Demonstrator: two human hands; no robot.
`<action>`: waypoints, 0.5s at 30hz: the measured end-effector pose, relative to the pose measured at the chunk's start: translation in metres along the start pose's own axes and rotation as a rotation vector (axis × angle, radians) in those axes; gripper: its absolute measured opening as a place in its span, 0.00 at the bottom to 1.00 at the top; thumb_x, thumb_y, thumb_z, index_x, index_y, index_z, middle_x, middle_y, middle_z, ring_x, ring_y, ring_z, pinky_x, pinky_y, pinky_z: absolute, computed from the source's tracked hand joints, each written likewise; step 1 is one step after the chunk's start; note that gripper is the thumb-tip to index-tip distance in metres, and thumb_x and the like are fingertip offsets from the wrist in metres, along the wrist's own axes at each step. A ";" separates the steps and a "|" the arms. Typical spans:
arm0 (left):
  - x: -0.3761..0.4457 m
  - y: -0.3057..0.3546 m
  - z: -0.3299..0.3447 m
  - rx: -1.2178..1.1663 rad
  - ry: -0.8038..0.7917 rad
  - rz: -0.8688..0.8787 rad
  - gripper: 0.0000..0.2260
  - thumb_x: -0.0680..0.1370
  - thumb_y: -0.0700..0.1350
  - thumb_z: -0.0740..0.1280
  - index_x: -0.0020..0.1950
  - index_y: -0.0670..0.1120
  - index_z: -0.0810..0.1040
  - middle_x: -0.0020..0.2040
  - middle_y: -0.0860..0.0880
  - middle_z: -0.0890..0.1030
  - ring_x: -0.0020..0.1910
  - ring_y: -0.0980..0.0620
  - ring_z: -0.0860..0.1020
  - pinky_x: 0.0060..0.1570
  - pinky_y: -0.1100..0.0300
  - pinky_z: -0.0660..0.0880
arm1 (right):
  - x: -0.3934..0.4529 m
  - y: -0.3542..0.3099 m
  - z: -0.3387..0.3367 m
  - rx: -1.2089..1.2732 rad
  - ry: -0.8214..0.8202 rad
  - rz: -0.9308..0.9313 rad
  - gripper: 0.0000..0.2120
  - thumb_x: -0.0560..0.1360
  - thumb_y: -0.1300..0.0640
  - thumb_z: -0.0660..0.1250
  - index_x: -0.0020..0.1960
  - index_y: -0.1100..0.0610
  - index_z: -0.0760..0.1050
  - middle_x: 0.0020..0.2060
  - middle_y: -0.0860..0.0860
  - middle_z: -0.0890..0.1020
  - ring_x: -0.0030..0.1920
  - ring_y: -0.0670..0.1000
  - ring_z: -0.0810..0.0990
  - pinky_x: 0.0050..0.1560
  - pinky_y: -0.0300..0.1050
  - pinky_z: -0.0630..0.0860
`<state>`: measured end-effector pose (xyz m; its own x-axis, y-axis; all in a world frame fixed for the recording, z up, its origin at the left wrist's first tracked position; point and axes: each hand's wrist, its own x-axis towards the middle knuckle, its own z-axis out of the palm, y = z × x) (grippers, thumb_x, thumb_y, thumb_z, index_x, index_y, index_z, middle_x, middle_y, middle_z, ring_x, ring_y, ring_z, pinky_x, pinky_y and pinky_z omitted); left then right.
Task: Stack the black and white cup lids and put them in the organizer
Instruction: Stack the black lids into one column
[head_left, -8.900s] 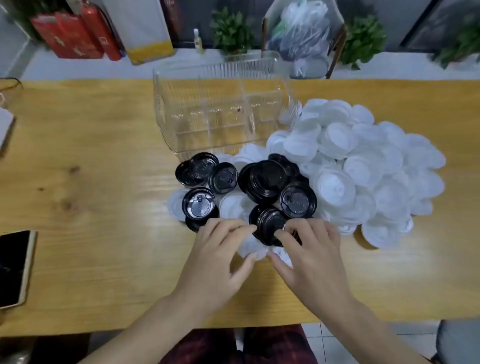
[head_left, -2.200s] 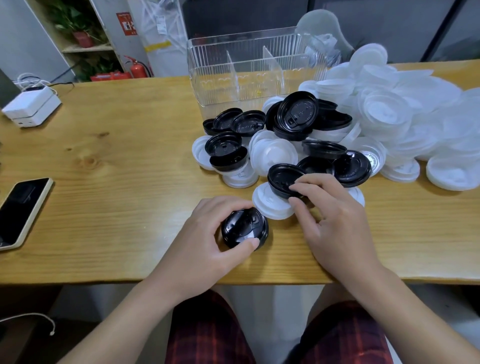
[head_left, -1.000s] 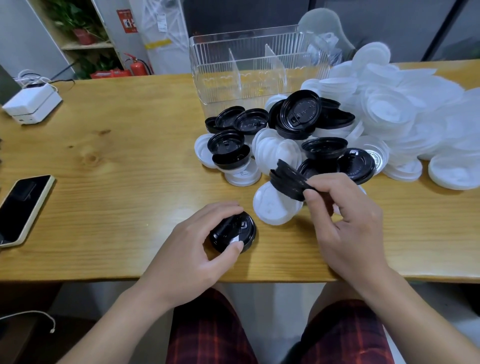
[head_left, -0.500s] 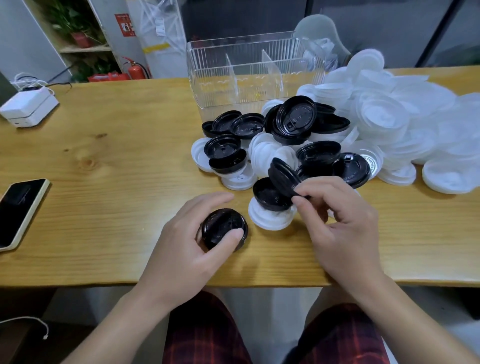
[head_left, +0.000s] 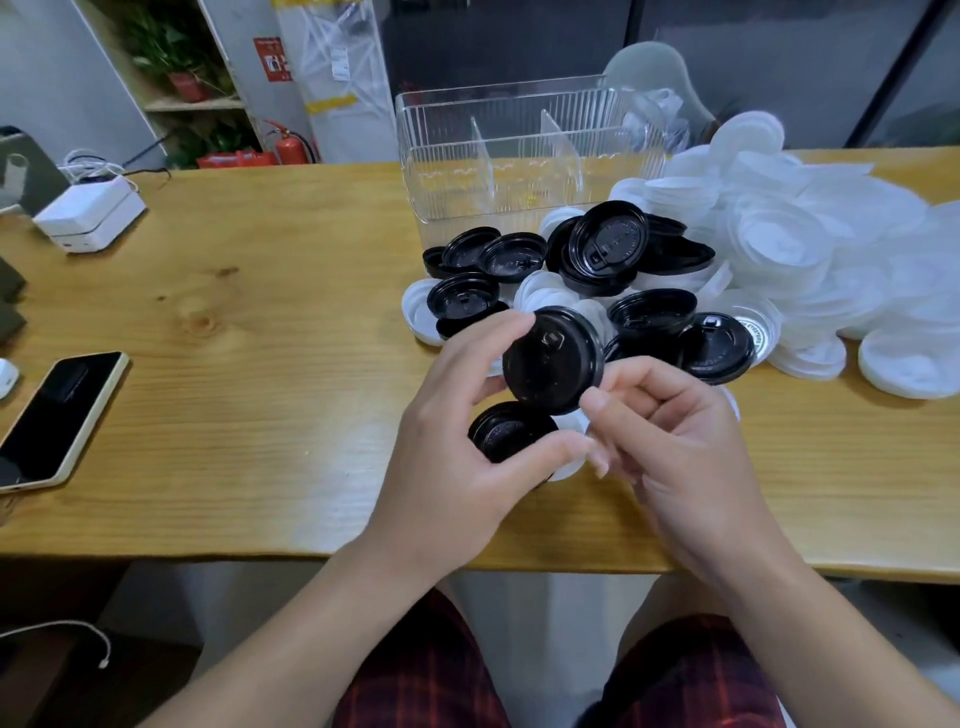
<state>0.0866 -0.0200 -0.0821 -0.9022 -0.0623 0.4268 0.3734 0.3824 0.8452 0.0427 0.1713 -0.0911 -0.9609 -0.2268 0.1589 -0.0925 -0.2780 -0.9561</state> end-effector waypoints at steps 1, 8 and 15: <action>0.001 -0.001 -0.001 -0.004 0.012 0.002 0.37 0.73 0.45 0.85 0.79 0.50 0.75 0.75 0.55 0.77 0.78 0.47 0.74 0.72 0.49 0.78 | -0.001 0.000 0.000 -0.019 -0.039 -0.016 0.07 0.78 0.62 0.74 0.47 0.64 0.77 0.28 0.60 0.76 0.27 0.52 0.73 0.31 0.39 0.69; 0.004 -0.012 -0.031 0.022 0.014 -0.007 0.32 0.73 0.45 0.84 0.76 0.51 0.79 0.71 0.53 0.81 0.74 0.46 0.78 0.67 0.48 0.81 | -0.009 0.002 -0.007 -0.455 -0.246 -0.234 0.05 0.80 0.64 0.75 0.53 0.57 0.87 0.44 0.49 0.87 0.37 0.54 0.82 0.41 0.47 0.77; -0.010 -0.034 -0.079 0.066 0.002 -0.218 0.31 0.74 0.46 0.85 0.75 0.57 0.79 0.71 0.57 0.83 0.74 0.53 0.78 0.74 0.46 0.76 | 0.005 0.033 -0.018 -1.183 -0.405 -0.673 0.11 0.79 0.56 0.78 0.61 0.54 0.86 0.63 0.48 0.82 0.52 0.52 0.76 0.55 0.53 0.75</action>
<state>0.1000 -0.1054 -0.0895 -0.9594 -0.1519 0.2376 0.1552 0.4192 0.8945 0.0306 0.1779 -0.1261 -0.5252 -0.6698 0.5249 -0.8495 0.4486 -0.2776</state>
